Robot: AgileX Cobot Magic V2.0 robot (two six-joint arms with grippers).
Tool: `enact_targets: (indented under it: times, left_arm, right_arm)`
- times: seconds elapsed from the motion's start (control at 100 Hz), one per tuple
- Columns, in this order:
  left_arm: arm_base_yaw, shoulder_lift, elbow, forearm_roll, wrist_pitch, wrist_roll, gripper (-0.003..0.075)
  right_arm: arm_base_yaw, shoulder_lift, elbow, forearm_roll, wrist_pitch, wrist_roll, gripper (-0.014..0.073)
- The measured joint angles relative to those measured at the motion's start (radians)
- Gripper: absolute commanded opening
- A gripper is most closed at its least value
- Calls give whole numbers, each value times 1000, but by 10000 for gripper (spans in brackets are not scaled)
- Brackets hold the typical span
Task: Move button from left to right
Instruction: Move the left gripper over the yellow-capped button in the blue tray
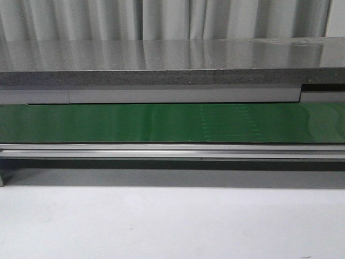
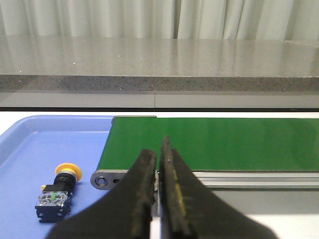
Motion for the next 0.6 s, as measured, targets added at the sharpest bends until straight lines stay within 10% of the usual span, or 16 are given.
enact_targets:
  times: [0.6]
  left_arm:
    - [0, 0, -4, 0, -11, 0, 5]
  right_arm:
    - [0, 0, 0, 0, 0, 0, -121]
